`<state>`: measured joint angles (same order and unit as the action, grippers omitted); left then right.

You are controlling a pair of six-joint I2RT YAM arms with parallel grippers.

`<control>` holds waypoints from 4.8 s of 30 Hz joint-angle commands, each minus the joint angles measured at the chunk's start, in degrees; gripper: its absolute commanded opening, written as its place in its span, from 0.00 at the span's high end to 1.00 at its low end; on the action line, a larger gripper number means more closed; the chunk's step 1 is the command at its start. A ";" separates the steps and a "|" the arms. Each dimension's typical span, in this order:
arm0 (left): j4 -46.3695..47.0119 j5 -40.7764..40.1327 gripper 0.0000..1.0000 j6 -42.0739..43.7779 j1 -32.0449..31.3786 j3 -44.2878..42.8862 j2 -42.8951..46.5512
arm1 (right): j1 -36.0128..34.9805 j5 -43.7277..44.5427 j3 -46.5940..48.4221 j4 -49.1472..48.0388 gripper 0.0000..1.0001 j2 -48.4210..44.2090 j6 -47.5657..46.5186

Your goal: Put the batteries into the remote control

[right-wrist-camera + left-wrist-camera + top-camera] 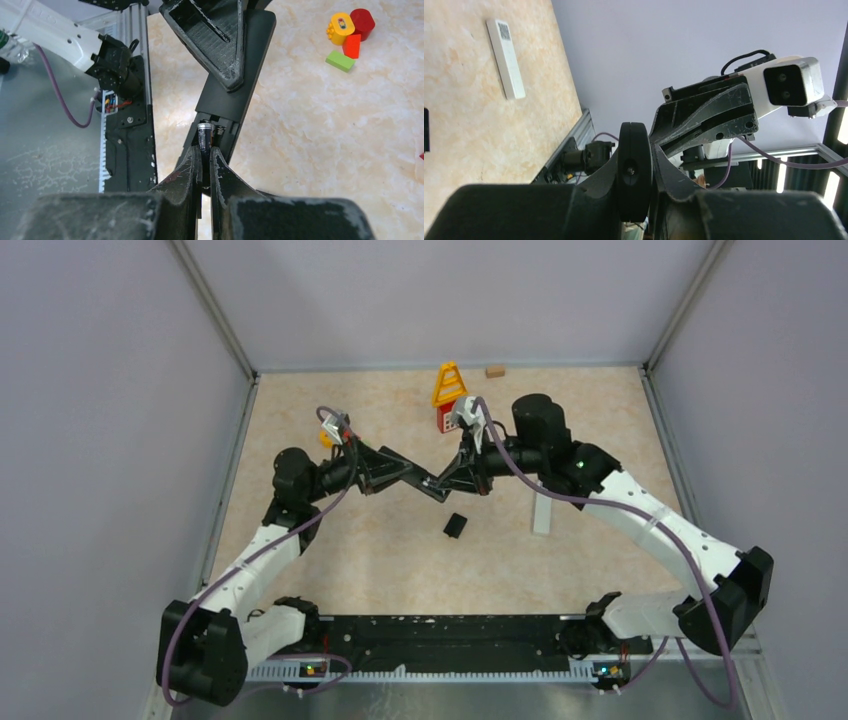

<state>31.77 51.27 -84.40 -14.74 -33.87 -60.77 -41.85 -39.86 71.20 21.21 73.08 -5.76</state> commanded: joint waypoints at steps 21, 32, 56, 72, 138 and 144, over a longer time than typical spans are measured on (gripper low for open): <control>9.11 -8.80 1.00 5.90 0.15 1.75 5.88 | -1.40 9.33 -1.91 -7.94 1.00 -3.01 13.62; 13.01 -9.96 1.00 6.42 0.15 2.65 6.46 | -2.88 7.70 -2.87 -7.12 1.00 -0.85 15.89; 5.74 -10.37 1.00 8.40 0.16 3.87 6.43 | -4.90 17.54 0.53 -4.65 1.00 -5.61 16.66; 2.97 -9.29 1.00 6.20 0.15 2.83 4.32 | -5.43 22.49 3.09 4.06 1.00 -3.62 7.52; 8.49 -8.46 1.00 0.38 0.15 2.97 3.35 | -7.18 35.89 6.27 -0.10 0.24 -2.08 33.16; 12.54 -9.27 1.00 -7.86 0.15 4.12 4.40 | -4.51 35.02 -12.58 -22.22 0.22 -13.47 57.74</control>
<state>36.86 42.44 -85.65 -14.70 -29.45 -58.08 -47.68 -6.09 67.48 15.59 66.48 32.23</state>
